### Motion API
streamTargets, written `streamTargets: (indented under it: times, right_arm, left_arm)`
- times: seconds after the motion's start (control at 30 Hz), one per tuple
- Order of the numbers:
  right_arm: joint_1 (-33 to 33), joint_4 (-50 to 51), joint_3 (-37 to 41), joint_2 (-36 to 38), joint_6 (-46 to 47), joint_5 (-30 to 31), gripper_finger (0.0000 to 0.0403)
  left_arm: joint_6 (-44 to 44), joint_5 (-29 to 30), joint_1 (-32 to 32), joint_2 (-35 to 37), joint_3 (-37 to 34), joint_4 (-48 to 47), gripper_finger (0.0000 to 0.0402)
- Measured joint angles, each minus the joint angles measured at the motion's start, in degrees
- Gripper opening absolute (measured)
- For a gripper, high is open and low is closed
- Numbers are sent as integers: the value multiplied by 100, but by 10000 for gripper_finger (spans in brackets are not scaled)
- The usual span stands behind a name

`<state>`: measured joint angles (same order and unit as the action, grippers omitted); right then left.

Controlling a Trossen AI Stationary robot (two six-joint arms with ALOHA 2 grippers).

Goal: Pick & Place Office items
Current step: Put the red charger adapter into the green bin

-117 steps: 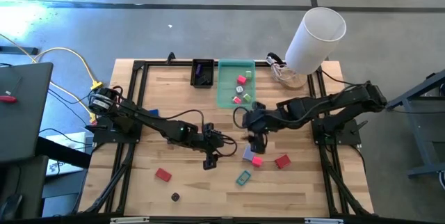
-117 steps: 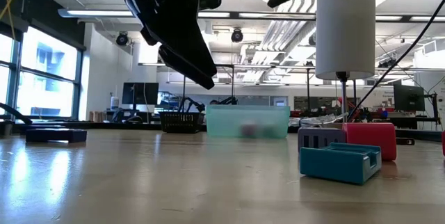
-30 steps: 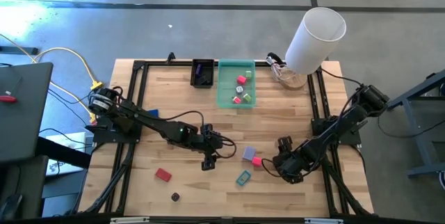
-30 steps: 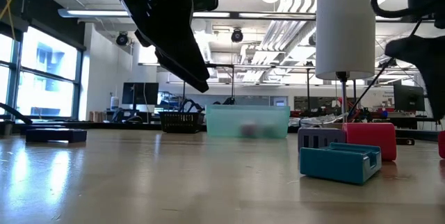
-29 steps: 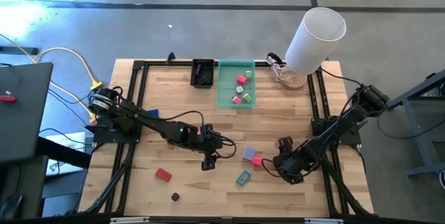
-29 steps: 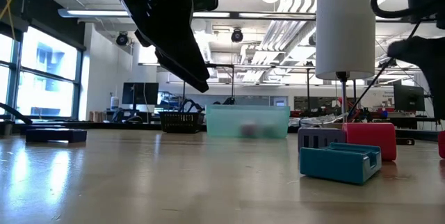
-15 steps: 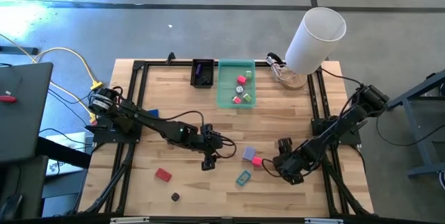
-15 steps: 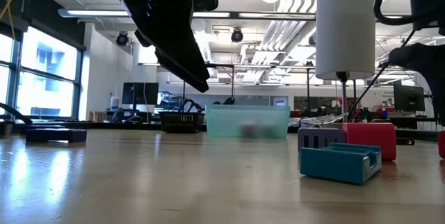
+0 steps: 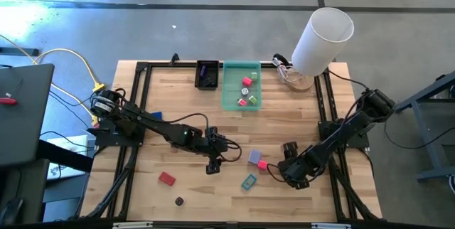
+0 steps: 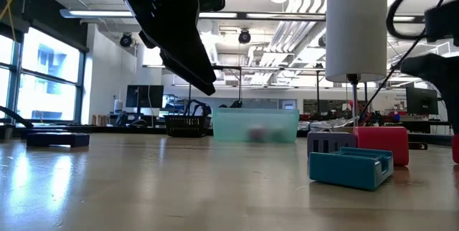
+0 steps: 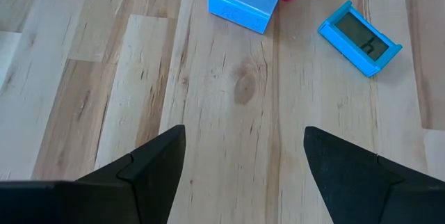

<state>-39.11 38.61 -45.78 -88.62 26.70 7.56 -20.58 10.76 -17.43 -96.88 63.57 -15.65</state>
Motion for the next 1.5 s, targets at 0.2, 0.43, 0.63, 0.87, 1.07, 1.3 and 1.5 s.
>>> streamTargets:
  times: [0.2, 0.43, 0.63, 0.87, 1.07, 1.3, 1.5]
  right_arm:
    - [26, -78, -18, -439, -106, 4, 270]
    - [20, -185, -17, -545, -103, 43, 242]
    - [16, -136, -15, -552, 304, 129, 196]
    - [-4, 425, -374, -610, 520, 832, 196]
    - [18, 985, -1097, -603, 101, 2495, 205]
    - [33, 1082, -1563, -599, -809, 3933, 197]
    - [160, 981, -1906, -597, -1177, 5252, 212]
  left_arm:
    - [0, 0, 0, 0, 0, -1, 283]
    - [0, 0, 2, 0, 0, -1, 283]
    - [-2, 0, 0, 0, 0, -1, 283]
    - [-80, 0, 2, 0, 0, 150, 283]
    - [-749, -2, 1, 0, 0, 1172, 283]
    - [-1036, -4, 50, 0, 0, 2343, 283]
    - [-986, 20, 50, 0, 0, 3057, 283]
